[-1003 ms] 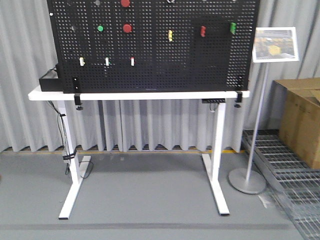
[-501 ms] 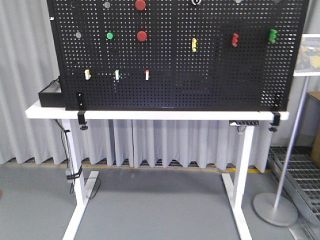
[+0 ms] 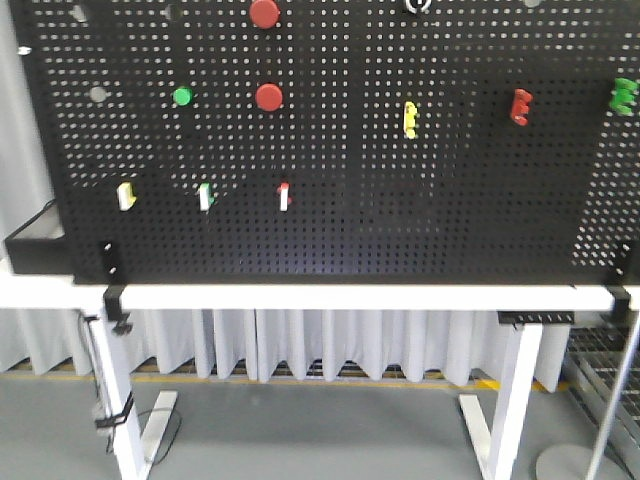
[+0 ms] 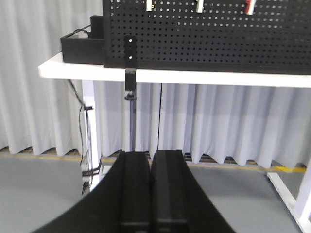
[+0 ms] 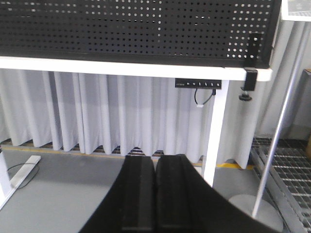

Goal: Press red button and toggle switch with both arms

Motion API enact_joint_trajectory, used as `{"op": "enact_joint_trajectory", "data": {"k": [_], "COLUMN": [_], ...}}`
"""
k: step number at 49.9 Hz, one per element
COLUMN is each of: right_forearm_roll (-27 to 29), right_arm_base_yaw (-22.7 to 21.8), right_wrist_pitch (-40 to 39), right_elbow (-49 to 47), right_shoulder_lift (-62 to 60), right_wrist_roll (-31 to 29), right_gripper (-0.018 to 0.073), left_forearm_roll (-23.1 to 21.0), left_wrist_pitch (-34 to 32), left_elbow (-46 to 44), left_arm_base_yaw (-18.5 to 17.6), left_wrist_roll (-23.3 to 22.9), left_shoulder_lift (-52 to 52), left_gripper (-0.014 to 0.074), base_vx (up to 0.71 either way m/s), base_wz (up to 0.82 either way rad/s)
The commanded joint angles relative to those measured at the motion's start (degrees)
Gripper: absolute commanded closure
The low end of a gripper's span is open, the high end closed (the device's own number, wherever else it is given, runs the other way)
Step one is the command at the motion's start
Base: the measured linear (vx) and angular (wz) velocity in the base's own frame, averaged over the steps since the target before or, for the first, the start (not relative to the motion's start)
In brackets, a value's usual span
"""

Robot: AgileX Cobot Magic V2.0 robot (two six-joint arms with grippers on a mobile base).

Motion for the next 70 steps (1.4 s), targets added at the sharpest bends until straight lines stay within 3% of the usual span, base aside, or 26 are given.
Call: {"op": "enact_joint_trajectory", "data": {"k": [1, 40, 70], "right_forearm_roll": [-0.5, -0.5, -0.5], "right_arm_base_yaw": [-0.4, -0.4, -0.4], "right_wrist_pitch": [-4.7, -4.7, -4.7], "right_elbow": [0.7, 0.7, 0.7], "right_shoulder_lift": [-0.6, -0.6, -0.6], "right_wrist_roll": [-0.1, -0.1, -0.1], "right_gripper": [0.0562, 0.0562, 0.0562], "left_forearm_roll": [-0.1, -0.1, -0.1], "left_wrist_pitch": [-4.8, -4.8, -4.8], "left_elbow": [1.9, 1.9, 1.9], "left_arm_base_yaw": [-0.3, -0.3, -0.3], "left_wrist_roll": [-0.5, -0.5, -0.5], "left_shoulder_lift": [-0.9, -0.9, -0.9], "left_gripper": [0.0594, 0.0594, 0.0594], "base_vx": [0.47, 0.41, 0.16], "base_wz": [-0.03, 0.01, -0.01]}}
